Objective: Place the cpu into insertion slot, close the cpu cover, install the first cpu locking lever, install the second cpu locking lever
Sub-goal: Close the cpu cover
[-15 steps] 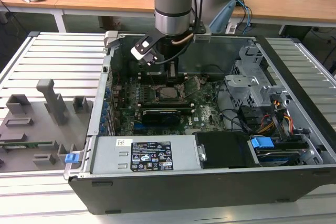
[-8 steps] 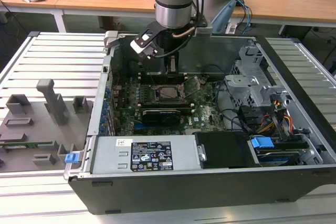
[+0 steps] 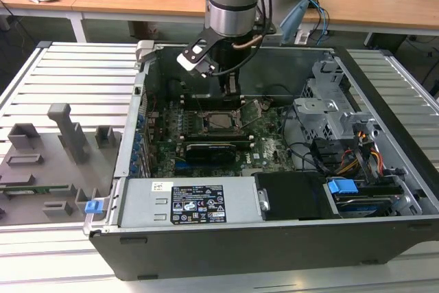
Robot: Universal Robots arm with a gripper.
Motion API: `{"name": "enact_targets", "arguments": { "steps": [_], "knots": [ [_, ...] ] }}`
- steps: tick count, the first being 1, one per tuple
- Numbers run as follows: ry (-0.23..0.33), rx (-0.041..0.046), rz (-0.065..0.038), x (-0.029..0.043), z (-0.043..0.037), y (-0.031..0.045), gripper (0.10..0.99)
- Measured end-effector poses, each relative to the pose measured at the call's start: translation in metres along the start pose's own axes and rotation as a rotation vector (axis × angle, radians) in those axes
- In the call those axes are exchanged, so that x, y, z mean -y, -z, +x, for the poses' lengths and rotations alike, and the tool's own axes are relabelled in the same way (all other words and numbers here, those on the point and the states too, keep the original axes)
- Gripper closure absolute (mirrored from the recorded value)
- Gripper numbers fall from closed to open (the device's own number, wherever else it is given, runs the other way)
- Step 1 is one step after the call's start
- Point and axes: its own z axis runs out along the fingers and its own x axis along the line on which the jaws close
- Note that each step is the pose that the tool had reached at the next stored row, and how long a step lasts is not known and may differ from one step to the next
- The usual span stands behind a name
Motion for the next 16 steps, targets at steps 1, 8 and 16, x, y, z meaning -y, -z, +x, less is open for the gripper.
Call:
{"name": "enact_targets", "arguments": {
  "steps": [1,8,16],
  "knots": [
    [0.000,-0.0001,0.002,-0.0046,-0.0002,-0.0002,0.980],
    [0.028,-0.0018,0.008,-0.0375,-0.0015,0.0072,0.980],
    [0.035,-0.0003,0.013,-0.0558,-0.0023,0.0057,0.980]
  ]
}}
